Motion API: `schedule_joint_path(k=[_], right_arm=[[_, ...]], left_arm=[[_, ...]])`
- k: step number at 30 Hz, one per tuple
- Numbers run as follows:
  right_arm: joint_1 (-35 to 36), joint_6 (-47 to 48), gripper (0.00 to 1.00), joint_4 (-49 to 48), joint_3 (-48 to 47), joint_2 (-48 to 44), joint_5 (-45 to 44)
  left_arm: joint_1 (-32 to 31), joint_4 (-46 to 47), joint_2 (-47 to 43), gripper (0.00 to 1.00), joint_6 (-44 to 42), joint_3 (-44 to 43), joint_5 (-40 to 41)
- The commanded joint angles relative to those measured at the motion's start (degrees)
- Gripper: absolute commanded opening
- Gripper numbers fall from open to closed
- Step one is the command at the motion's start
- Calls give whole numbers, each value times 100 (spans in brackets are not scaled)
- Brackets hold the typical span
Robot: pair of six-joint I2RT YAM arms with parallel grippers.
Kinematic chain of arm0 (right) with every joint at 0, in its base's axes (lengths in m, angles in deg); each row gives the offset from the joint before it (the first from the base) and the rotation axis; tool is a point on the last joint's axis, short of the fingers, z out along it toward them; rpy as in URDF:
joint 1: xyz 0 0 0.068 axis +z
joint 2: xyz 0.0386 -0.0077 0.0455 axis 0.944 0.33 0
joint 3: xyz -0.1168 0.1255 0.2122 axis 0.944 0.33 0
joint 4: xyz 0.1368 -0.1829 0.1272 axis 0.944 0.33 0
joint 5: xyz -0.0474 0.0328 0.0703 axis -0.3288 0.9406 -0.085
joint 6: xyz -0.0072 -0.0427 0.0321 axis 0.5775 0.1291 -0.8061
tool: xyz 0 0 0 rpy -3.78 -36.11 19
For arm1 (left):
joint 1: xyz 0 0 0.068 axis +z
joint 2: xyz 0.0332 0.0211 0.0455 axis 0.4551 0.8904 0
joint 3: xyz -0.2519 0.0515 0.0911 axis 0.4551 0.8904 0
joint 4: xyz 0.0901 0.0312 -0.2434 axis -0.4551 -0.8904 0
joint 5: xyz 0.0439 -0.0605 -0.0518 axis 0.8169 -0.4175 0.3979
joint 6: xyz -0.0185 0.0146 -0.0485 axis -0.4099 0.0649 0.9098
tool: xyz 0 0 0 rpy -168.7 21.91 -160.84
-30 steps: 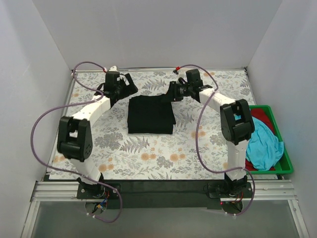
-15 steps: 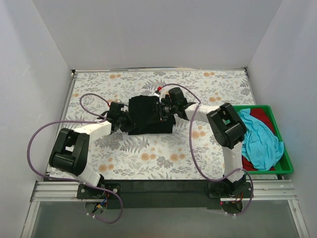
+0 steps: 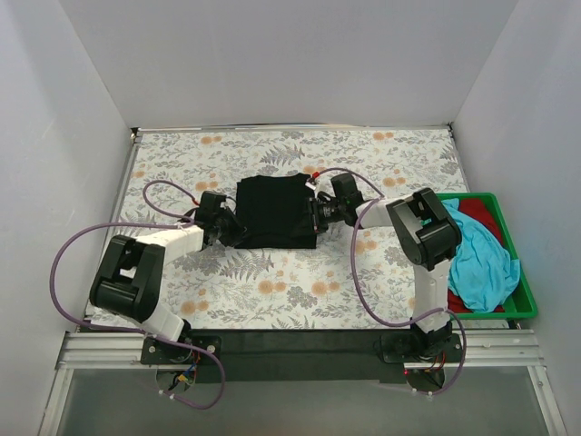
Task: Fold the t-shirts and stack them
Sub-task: Fold the tshirt
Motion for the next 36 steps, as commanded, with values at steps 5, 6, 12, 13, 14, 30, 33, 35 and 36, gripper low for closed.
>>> schedule_joint_path(k=[5, 6, 12, 13, 14, 30, 33, 35, 36], right_arm=[[-8, 237, 27, 93, 478, -750, 136], [-8, 299, 26, 75, 600, -706, 163], [-218, 616, 22, 67, 917, -170, 57], [-262, 634, 20, 75, 926, -170, 40], [-315, 651, 20, 93, 953, -231, -21], [-623, 432, 21, 383, -1250, -399, -391], [-658, 379, 22, 365, -1918, 110, -593], [-684, 309, 21, 365, -2262, 522, -637], [-719, 274, 21, 365, -2542, 673, -646]], left_arm=[[31, -411, -417, 20, -9, 170, 166], [31, -419, -383, 21, 0, 179, 193], [31, -490, -303, 20, 307, 363, 307], [31, -516, -373, 21, 343, 399, 324], [31, -534, -426, 21, 360, 425, 333], [110, -526, -419, 39, -1158, -1560, 887], [189, -314, 336, 39, -1405, -2148, 870], [216, -288, 943, 39, -1467, -2421, 913], [225, -288, 1119, 39, -1520, -2692, 983]])
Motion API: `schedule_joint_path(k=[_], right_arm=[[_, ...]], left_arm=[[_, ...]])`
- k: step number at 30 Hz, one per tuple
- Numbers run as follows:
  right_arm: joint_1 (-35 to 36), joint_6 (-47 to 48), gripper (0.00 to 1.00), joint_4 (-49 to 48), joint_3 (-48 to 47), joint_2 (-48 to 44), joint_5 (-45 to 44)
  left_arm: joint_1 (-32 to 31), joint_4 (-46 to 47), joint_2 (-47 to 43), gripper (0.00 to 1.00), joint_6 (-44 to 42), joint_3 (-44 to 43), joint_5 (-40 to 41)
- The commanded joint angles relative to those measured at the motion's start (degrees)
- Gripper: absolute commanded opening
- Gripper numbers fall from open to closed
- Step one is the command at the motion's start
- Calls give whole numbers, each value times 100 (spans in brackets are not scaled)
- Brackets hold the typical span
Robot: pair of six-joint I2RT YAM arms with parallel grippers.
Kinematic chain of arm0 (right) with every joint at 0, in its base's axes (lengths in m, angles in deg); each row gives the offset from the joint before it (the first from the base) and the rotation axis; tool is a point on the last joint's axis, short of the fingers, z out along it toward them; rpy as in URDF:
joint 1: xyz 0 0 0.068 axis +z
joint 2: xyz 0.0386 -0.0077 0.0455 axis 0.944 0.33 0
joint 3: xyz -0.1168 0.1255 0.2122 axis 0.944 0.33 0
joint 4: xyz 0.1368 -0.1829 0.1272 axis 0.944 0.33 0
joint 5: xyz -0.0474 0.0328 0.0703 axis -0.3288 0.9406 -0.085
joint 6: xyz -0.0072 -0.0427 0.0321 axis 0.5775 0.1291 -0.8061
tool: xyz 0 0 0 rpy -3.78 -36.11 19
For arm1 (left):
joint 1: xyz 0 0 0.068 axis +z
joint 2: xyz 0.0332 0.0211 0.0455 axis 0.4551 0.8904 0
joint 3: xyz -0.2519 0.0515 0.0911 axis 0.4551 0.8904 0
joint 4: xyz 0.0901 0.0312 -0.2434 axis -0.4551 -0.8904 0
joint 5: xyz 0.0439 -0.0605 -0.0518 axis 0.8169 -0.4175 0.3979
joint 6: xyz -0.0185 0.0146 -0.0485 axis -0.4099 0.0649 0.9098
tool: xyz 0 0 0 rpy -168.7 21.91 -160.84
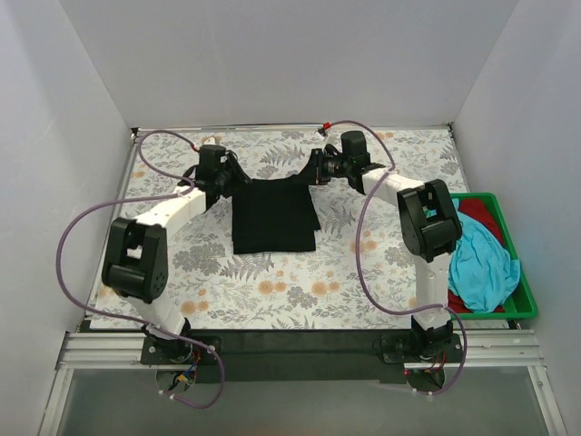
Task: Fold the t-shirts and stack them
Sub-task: Fold the tshirt
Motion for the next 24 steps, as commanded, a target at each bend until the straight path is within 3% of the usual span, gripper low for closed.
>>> schedule_joint_path(k=[1, 6, 11, 13, 17, 21, 24], right_arm=[[-112, -155, 21, -6, -663, 639, -219], [-314, -401, 21, 2, -1199, 1474, -360], [-437, -384, 21, 2, -1192, 1713, -396], [-455, -227, 22, 11, -1034, 1529, -413], [-455, 28, 26, 99, -393, 527, -763], [-420, 205, 38, 555, 388, -273, -1212], [-289, 477, 47, 1284, 741, -748, -1827]], left_arm=[[85, -30, 722, 39, -421, -491, 339], [146, 5, 1698, 39, -509, -957, 506], [173, -3, 2042, 39, -684, -1248, 498], [173, 14, 1780, 39, -711, -1230, 480], [173, 5, 989, 52, -755, -977, 375], [173, -152, -4, 72, -825, -528, 348], [173, -460, -716, 80, -922, -116, 426]])
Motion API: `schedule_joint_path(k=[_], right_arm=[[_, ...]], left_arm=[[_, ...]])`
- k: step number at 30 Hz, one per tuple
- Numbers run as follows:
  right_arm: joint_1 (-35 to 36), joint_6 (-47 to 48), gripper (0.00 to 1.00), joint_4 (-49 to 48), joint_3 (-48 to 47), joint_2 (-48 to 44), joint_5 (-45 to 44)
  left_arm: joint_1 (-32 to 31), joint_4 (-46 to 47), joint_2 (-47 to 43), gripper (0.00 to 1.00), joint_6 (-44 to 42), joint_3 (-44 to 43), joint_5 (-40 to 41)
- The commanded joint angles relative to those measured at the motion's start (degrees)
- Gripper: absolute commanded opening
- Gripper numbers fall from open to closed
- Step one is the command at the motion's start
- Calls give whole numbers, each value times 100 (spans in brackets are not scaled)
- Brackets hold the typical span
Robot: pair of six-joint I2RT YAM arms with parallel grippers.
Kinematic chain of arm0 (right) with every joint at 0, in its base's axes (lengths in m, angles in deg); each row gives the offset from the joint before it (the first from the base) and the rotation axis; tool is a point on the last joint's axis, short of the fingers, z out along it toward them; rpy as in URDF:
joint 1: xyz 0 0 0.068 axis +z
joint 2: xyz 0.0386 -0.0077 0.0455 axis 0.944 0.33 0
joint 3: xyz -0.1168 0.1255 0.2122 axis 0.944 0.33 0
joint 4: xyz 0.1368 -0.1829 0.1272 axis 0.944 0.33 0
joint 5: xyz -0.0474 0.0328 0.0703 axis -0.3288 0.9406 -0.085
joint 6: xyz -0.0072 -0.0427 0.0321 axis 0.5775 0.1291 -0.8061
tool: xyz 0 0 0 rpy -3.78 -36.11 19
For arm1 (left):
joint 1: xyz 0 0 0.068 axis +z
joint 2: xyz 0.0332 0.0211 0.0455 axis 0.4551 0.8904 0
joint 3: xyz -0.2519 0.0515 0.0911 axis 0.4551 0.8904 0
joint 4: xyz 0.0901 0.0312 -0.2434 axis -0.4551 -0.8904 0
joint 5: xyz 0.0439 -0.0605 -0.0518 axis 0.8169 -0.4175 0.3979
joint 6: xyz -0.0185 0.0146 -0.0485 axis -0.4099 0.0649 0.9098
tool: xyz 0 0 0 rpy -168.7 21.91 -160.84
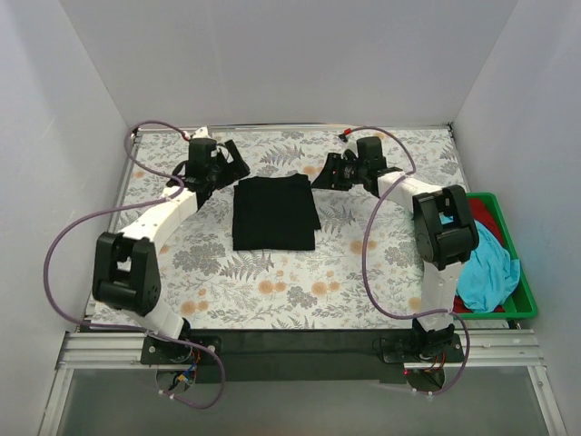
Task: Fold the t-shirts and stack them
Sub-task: Fold the tshirt, then neatly place the folded tshirt to the corner
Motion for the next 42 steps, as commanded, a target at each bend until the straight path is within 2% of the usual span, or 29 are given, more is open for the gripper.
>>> schedule_joint_path(k=[1, 4, 8, 13, 19, 30, 33, 36, 37, 39, 40, 42], right_arm=[[171, 455, 49, 1026, 309, -643, -831], [399, 579, 55, 1599, 511, -864, -1437], [768, 518, 56, 1969, 609, -1005, -2184], [1138, 246, 55, 2146, 521, -839, -2423], [1445, 104, 54, 2304, 178, -444, -2537], [1718, 43, 51, 2585, -314, 58, -2766], [1736, 130, 42, 2682, -472, 216, -2739], [1675, 437, 24, 2805, -683, 322, -2897], [1631, 551, 15, 2832, -744, 383, -2898], [1412, 938, 5, 2928, -998, 436, -2906], [1315, 1105, 1, 2963, -1069, 454, -2906], [991, 1544, 1, 3042, -1288, 454, -2985]], left_arm=[[29, -344, -1053, 83, -194, 408, 184], [29, -608, -1686, 88, -229, 917, 404], [20, -749, -2337, 88, -308, 1568, 554], [20, -785, -2795, 88, -326, 2078, 739], [20, -591, -2743, 86, -335, 2413, 853], [20, -626, -2690, 85, -308, 2334, 765], [20, -626, -2681, 85, -317, 2325, 774], [20, -618, -2690, 85, -317, 2351, 826], [20, -626, -2681, 85, -326, 2351, 835], [20, -618, -2690, 85, -317, 2360, 870], [20, -626, -2690, 85, -317, 2360, 879], [20, -626, -2681, 85, -326, 2377, 905]])
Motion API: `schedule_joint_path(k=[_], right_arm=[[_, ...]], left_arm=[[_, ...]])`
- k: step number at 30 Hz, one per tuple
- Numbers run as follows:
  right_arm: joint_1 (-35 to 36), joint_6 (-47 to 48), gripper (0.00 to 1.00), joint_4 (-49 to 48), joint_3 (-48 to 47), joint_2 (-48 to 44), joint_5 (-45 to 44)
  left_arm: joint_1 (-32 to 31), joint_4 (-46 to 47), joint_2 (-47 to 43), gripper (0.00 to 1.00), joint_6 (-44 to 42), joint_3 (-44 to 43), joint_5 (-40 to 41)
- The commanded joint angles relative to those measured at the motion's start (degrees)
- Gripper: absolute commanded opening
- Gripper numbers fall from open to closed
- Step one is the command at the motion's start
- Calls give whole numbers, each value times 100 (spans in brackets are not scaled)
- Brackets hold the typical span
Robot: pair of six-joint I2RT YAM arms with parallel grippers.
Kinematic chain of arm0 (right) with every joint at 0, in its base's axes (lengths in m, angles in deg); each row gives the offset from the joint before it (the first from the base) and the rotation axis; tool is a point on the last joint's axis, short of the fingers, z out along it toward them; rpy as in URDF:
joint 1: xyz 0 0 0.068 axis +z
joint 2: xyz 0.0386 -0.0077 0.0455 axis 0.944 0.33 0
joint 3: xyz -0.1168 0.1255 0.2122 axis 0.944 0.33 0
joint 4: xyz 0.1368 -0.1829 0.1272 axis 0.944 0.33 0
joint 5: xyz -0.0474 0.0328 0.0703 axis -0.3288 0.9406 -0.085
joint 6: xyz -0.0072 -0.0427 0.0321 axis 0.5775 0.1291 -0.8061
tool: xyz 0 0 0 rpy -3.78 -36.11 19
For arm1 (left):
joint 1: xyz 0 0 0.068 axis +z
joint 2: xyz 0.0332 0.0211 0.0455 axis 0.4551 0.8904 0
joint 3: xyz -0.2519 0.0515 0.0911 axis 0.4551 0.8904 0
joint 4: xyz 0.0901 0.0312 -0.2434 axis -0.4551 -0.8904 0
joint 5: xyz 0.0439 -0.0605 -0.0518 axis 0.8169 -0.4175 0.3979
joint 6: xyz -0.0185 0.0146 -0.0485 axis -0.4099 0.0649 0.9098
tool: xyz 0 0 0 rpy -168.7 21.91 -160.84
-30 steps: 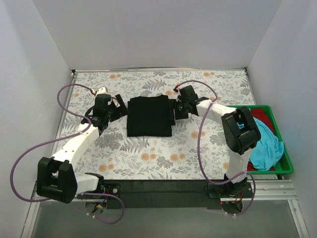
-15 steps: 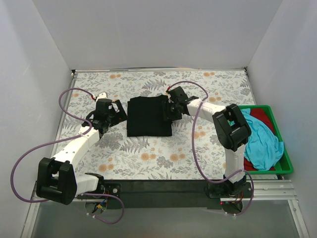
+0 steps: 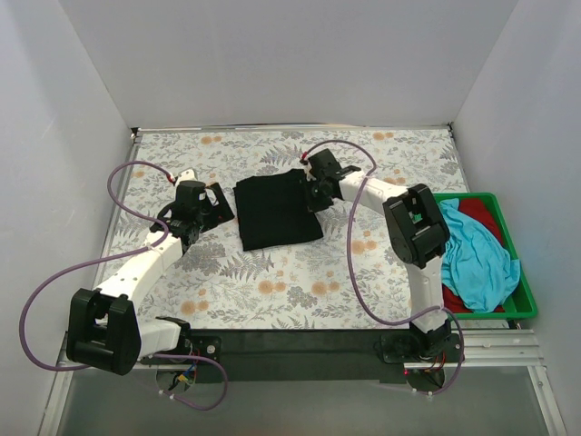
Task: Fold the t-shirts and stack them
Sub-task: Neatly place the folded tshirt to the corner
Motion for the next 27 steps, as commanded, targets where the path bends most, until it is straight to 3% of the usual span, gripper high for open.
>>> schedule_joint_path(k=[1, 5, 13, 17, 21, 27], right_arm=[[-648, 937, 1, 406, -450, 122, -323], [-1333, 1885, 1, 688, -916, 122, -551], [-2432, 3670, 1, 926, -1953, 516, -2300], [-2933, 3882, 1, 663, -2358, 745, -2817], [-3048, 4384, 1, 109, -2621, 1105, -3662], [-3250, 4797, 1, -541, -2553, 1422, -4207]], left_arm=[[22, 69, -69, 85, -77, -3, 204], [22, 95, -25, 85, -85, 76, 388], [22, 104, 133, 85, -86, 120, 441], [22, 113, 229, 85, -59, 138, 380], [13, 95, 361, 85, -59, 138, 336], [-22, 33, 555, 85, -68, 94, 397]])
